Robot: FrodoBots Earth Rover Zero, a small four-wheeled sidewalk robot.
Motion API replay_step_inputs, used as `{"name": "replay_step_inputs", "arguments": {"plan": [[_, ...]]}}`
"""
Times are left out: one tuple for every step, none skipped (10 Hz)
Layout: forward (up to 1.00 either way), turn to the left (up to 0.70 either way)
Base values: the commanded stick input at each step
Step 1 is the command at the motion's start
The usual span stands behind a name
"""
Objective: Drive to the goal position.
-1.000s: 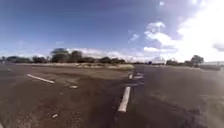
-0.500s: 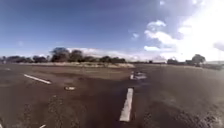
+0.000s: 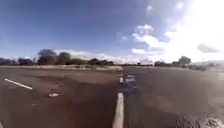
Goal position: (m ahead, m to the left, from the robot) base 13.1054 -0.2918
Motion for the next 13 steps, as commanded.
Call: {"name": "replay_step_inputs", "arguments": {"plan": [[0.5, 0.0], [0.5, 0.0], [0.5, 0.0], [0.5, 0.0], [0.5, 0.0], [0.5, 0.0], [0.5, 0.0], [0.5, 0.0], [0.5, 0.0], [0.5, 0.0], [0.5, 0.0], [0.5, 0.0], [0.5, 0.0]]}}
